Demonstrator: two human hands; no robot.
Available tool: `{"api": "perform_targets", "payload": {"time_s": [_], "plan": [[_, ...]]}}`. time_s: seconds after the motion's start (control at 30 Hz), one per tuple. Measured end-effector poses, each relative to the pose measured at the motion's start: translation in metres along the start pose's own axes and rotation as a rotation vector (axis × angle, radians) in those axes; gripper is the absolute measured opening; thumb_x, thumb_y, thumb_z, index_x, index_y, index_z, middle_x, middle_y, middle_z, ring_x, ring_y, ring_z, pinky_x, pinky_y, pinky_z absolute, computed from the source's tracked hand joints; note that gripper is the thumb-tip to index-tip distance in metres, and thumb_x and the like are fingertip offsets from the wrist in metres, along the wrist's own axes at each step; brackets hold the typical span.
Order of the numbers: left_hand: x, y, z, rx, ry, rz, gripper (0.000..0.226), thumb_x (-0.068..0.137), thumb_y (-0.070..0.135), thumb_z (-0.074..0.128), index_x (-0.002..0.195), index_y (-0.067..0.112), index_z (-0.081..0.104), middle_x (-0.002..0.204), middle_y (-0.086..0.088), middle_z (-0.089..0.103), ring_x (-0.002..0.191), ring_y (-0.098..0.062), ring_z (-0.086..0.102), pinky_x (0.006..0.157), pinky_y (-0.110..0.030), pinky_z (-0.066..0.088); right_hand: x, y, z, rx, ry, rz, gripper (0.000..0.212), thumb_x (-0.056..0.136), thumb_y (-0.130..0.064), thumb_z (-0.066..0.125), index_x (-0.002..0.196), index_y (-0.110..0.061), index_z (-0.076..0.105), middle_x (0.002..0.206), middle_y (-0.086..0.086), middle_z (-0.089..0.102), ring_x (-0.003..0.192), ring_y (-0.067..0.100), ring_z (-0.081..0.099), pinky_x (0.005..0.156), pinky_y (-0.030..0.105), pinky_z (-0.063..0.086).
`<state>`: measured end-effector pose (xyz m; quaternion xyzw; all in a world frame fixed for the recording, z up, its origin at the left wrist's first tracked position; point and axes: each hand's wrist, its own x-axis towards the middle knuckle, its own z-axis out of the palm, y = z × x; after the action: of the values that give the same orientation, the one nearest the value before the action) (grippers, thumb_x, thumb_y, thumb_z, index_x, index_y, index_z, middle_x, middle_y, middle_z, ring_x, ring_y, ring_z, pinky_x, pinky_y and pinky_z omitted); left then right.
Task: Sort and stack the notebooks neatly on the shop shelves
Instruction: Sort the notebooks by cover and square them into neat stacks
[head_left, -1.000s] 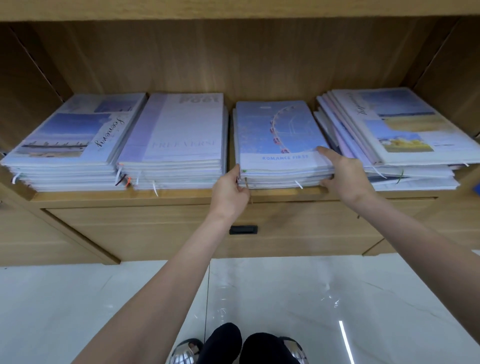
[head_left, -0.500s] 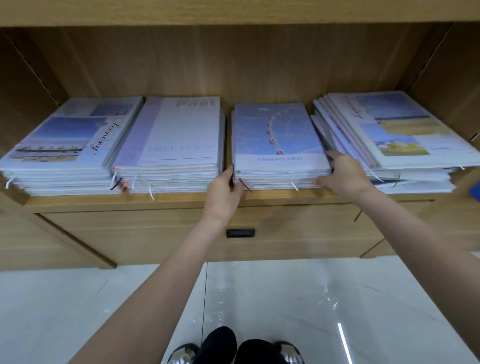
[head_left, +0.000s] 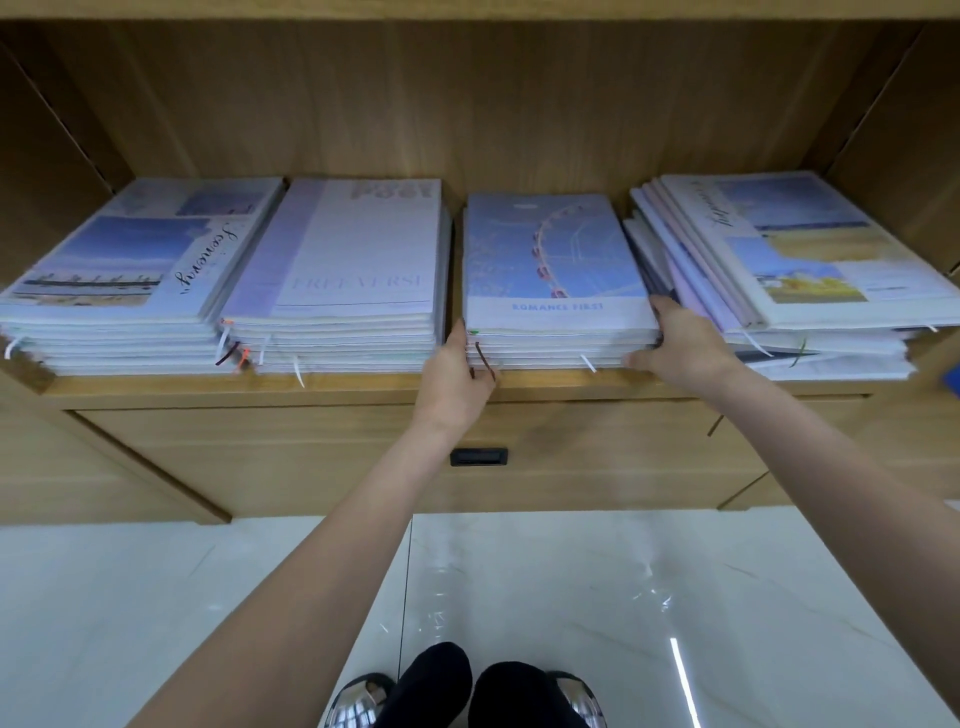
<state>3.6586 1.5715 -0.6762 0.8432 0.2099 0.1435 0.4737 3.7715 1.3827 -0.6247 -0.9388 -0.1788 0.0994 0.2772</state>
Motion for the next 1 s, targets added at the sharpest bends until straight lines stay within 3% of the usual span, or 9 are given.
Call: {"api": "perform_targets", "payload": {"time_s": [0.07,0.2,0.43,0.53,0.67,0.87,1.0], "plan": [[-0.003,-0.007,0.001,0.011,-0.057,-0.015,0.063,0.086,0.002,0.059,0.143,0.01,0.032,0.108,-0.006,0.066,0.1,-0.018,0.063,0.094,-0.032,0.05,-0.001,0.001,0.006,0.028,-0.013,0.026,0.068,0.08,-0.007,0.07,0.138,-0.008,0.033,0.127,0.015,0.053,0.115,0.032,0.05,0.091,0.032,0.041],[-0.01,-0.012,-0.001,-0.121,-0.103,-0.068,0.076,0.086,-0.001,0.059,0.148,0.015,0.02,0.137,0.0,0.049,0.124,-0.014,0.048,0.105,-0.028,0.037,-0.002,0.002,0.012,0.047,0.024,0.04,0.064,0.082,-0.002,0.065,0.137,-0.008,0.033,0.123,0.015,0.054,0.113,0.034,0.051,0.093,0.038,0.045],[-0.015,0.008,-0.009,-0.332,-0.071,-0.105,0.059,0.085,-0.016,0.051,0.139,0.007,0.039,0.132,0.0,0.053,0.121,-0.01,0.049,0.106,-0.025,0.036,0.0,0.003,0.01,0.05,0.054,0.04,0.054,0.082,0.003,0.061,0.131,-0.006,0.042,0.122,0.016,0.057,0.114,0.034,0.052,0.095,0.039,0.046],[-0.015,0.012,-0.01,-0.355,-0.058,-0.145,0.063,0.086,-0.015,0.051,0.143,0.004,0.032,0.137,0.0,0.048,0.125,-0.01,0.045,0.106,-0.022,0.033,0.001,0.002,0.014,0.035,0.048,0.055,0.051,0.083,0.003,0.058,0.13,-0.006,0.041,0.119,0.017,0.057,0.112,0.035,0.052,0.091,0.04,0.048],[-0.018,0.014,-0.012,-0.353,-0.083,-0.168,0.065,0.086,-0.013,0.051,0.145,0.007,0.028,0.141,0.001,0.045,0.13,-0.011,0.041,0.108,-0.023,0.031,-0.002,0.002,0.017,-0.007,0.035,0.047,0.055,0.085,0.005,0.051,0.136,-0.009,0.033,0.115,0.018,0.057,0.106,0.034,0.054,0.075,0.03,0.043],[-0.019,0.019,-0.017,-0.391,-0.116,-0.149,0.081,0.087,-0.014,0.05,0.149,0.016,0.009,0.148,0.002,0.031,0.135,-0.011,0.032,0.109,-0.023,0.028,-0.009,0.003,0.021,0.117,0.055,0.032,0.073,0.086,0.008,0.051,0.147,-0.013,0.018,0.13,0.013,0.05,0.118,0.031,0.048,0.086,0.03,0.04],[-0.016,0.013,-0.015,-0.332,-0.141,-0.152,0.082,0.086,-0.013,0.052,0.15,0.019,0.012,0.149,0.003,0.035,0.134,-0.009,0.036,0.106,-0.02,0.031,-0.01,0.001,0.018,0.089,0.053,0.011,0.063,0.086,0.009,0.049,0.142,-0.009,0.027,0.127,0.016,0.05,0.117,0.032,0.048,0.08,0.026,0.036]]}}
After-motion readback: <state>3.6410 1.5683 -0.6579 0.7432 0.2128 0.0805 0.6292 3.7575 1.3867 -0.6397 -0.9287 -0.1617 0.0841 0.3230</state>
